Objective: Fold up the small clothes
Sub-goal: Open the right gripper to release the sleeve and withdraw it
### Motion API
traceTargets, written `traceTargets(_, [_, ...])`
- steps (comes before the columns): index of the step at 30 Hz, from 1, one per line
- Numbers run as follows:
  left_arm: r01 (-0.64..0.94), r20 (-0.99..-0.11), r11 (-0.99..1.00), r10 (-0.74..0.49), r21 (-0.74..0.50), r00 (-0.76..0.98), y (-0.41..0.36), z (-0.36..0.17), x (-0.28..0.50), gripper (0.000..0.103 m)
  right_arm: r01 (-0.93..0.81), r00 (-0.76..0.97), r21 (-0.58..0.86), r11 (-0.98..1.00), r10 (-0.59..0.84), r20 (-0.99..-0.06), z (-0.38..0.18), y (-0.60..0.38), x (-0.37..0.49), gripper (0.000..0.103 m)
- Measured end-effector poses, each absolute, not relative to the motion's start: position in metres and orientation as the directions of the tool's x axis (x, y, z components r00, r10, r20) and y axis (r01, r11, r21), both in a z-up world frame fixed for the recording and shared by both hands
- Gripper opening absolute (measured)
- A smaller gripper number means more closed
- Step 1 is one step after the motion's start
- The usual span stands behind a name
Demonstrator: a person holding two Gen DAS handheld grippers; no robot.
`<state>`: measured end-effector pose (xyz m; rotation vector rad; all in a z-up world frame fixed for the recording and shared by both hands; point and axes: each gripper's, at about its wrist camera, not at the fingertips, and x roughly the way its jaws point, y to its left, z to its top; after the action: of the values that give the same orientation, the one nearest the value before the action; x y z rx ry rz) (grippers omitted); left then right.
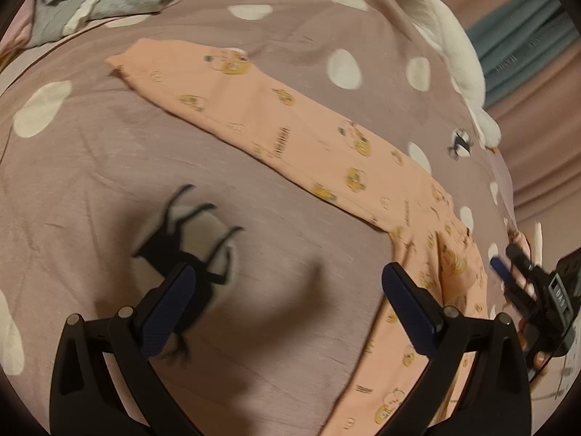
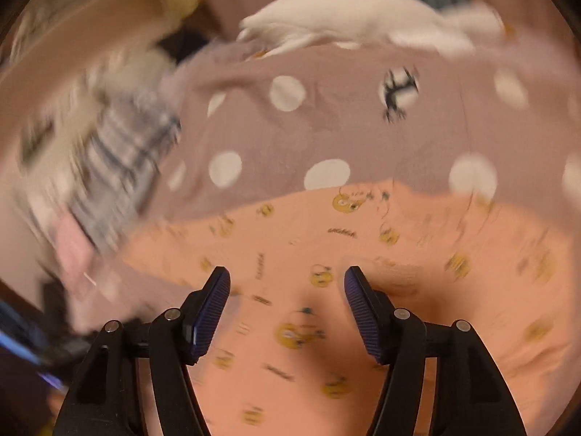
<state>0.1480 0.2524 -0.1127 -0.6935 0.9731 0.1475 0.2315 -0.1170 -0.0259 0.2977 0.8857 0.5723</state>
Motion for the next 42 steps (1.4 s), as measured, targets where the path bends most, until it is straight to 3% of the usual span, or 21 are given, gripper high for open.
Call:
traceTargets(4, [-0.433,-0.804,0.768,-0.176,-0.473,0.568,0.262,-0.116,0.145,0.103,-0.402,0.485,0.257,0.879,0.442,-0.755,-0.047,-0.076,0.226,0.070])
traceTargets(6, [-0.431,-0.805,0.767,-0.179,-0.474,0.566,0.263,-0.117,0.143,0.103,-0.443,0.489,0.250,0.861,0.466,-0.737,-0.048,-0.065,0.220,0.070])
traceTargets(9, [-0.419,-0.805,0.778,-0.181,-0.469,0.565,0.260,-0.115,0.142,0.103,-0.314,0.525,0.323,0.893,0.447,-0.725,-0.056,-0.076,0.231,0.069])
traceTargets(12, [-0.397,-0.800,0.792,-0.182,-0.464,0.572,0.257,-0.111,0.140,0.103,-0.096,0.542,0.311,0.945,0.312,-0.780,-0.080,-0.101,0.250,0.051])
traceTargets(16, [-0.382,-0.796,0.806,-0.173,-0.453,0.581,0.254,-0.107,0.140,0.103,-0.041,0.500,0.337,0.941,0.311,-0.808,-0.103,-0.106,0.258,0.046])
traceTargets(18, [-0.384,-0.797,0.803,-0.176,-0.456,0.578,0.253,-0.109,0.141,0.103,-0.074,0.506,0.322,0.944,0.314,-0.803,-0.102,-0.094,0.257,0.031])
traceTargets(19, [-0.385,-0.798,0.802,-0.179,-0.457,0.575,0.253,-0.110,0.141,0.103,-0.100,0.499,0.320,0.942,0.326,-0.803,-0.101,-0.088,0.256,0.012])
traceTargets(20, [-0.386,-0.800,0.801,-0.180,-0.457,0.573,0.253,-0.110,0.142,0.103,-0.124,0.496,0.302,0.945,0.323,-0.806,-0.099,-0.081,0.258,0.006])
traceTargets(24, [-0.390,-0.805,0.800,-0.182,-0.455,0.565,0.252,-0.114,0.140,0.103,-0.229,0.514,0.276,0.933,0.357,-0.780,-0.084,-0.048,0.251,0.005])
traceTargets(28, [-0.403,-0.813,0.800,-0.172,-0.445,0.556,0.253,-0.115,0.138,0.103,-0.412,0.480,0.337,0.847,0.516,-0.710,-0.057,0.004,0.236,0.005])
traceTargets(30, [-0.409,-0.816,0.800,-0.165,-0.439,0.554,0.254,-0.115,0.137,0.103,-0.471,0.450,0.327,0.819,0.542,-0.710,-0.051,0.028,0.228,0.017])
traceTargets(32, [-0.413,-0.818,0.798,-0.164,-0.438,0.552,0.255,-0.115,0.135,0.103,-0.499,0.461,0.301,0.813,0.543,-0.702,-0.046,0.039,0.223,0.036])
traceTargets(33, [-0.414,-0.819,0.798,-0.164,-0.438,0.550,0.256,-0.116,0.135,0.103,-0.504,0.470,0.298,0.811,0.547,-0.693,-0.044,0.039,0.222,0.036])
traceTargets(38, [-0.418,-0.817,0.792,-0.168,-0.445,0.552,0.259,-0.117,0.129,0.103,-0.383,0.540,0.288,0.878,0.465,-0.701,-0.050,-0.029,0.212,0.036])
traceTargets(42, [-0.421,-0.813,0.785,-0.172,-0.454,0.556,0.261,-0.117,0.128,0.103,-0.191,0.583,0.409,0.893,0.438,-0.685,-0.062,-0.135,0.197,0.036])
